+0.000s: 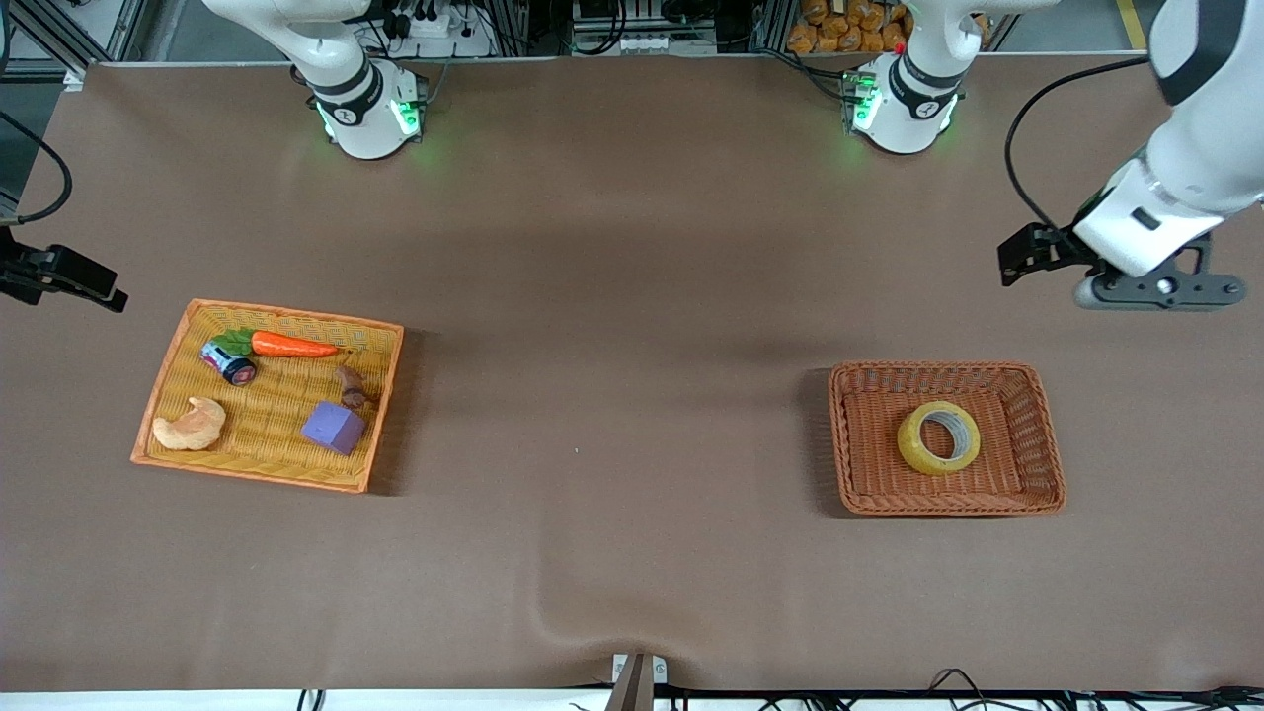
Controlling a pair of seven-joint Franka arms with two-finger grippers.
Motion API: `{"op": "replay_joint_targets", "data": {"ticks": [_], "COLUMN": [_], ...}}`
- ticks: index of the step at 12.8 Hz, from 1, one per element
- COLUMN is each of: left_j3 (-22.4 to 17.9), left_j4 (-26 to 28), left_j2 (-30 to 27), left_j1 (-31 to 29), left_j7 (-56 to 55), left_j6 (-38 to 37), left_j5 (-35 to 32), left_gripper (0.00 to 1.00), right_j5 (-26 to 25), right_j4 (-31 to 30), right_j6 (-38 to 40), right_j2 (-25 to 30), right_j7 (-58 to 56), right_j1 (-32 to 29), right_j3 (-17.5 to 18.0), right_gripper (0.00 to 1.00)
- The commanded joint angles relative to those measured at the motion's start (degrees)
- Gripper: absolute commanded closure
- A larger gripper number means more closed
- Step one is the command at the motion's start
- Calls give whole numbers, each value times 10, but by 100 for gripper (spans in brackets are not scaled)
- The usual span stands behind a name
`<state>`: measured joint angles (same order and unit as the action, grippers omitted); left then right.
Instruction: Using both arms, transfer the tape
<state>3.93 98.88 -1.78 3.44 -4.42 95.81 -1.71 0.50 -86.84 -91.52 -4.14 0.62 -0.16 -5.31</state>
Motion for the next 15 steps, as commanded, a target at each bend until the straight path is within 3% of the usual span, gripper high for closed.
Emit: {"op": "replay_joint_targets", "data": {"ticks": [1, 4, 15], "left_j3": [-4, -4, 0], "left_j4": [-21, -56, -78], "left_j2": [0, 1, -2], "left_j1": [3, 1, 0], "left_j7": [13, 11, 7], "left_j6": [-21, -52, -66], "left_j5": [14, 28, 32], "left_gripper": [0, 0, 0], "right_j5": [7, 7, 7], "right_j4": [10, 10, 10], "right_j6": [1, 1, 1], "right_j2": [-5, -5, -5], "right_j7": [-5, -5, -5], "right_j1": [-4, -4, -4], "right_j3": [2, 2, 2], "right_gripper": [0, 0, 0]}}
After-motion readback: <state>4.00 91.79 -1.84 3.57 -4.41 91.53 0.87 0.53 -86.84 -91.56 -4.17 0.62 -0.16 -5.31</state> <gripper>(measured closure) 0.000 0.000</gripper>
